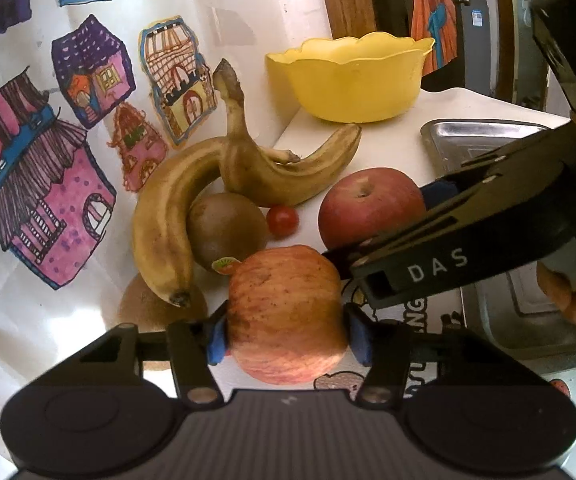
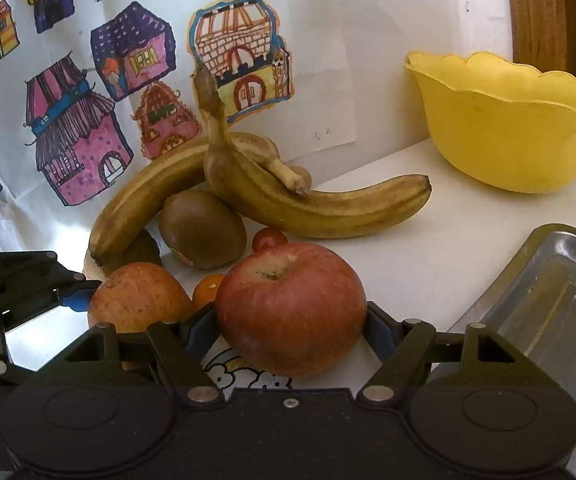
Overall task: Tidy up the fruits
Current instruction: 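Grasp the streaked apple with the left tool while the right tool grasps the red apple, then carry the streaked apple with the left tool while the right tool carries the red apple onto the tray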
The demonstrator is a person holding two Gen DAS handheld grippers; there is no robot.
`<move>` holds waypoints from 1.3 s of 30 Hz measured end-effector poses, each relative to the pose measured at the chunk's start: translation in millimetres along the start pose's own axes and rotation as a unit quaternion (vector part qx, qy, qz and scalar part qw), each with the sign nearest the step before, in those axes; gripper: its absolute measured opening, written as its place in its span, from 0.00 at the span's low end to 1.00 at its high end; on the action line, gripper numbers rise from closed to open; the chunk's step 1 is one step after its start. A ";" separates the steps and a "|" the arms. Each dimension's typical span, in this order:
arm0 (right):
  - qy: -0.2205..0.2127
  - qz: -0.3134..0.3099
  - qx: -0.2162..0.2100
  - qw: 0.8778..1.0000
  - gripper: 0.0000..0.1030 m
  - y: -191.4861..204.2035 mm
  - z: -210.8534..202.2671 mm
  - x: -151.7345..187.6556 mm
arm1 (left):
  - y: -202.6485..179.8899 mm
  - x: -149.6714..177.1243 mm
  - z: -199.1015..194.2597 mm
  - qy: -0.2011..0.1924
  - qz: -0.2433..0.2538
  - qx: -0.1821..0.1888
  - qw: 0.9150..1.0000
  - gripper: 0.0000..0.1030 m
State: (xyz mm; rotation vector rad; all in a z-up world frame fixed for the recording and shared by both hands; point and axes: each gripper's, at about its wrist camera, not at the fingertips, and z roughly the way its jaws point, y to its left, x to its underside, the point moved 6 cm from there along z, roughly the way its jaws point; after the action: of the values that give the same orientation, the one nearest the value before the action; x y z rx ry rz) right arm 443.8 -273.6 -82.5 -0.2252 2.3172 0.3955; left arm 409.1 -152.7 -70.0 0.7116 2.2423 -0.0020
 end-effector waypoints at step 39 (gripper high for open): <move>-0.083 0.115 0.192 0.971 0.74 -113.2 -142.1 68.7 | -108.7 -62.3 1.6 -0.044 -0.018 0.126 0.991 0.60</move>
State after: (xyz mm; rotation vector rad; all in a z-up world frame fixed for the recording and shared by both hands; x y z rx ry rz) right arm 333.3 -431.9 -61.8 0.2600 2.2053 0.0676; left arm 390.9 -275.4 -52.2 0.7883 2.1911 -0.3321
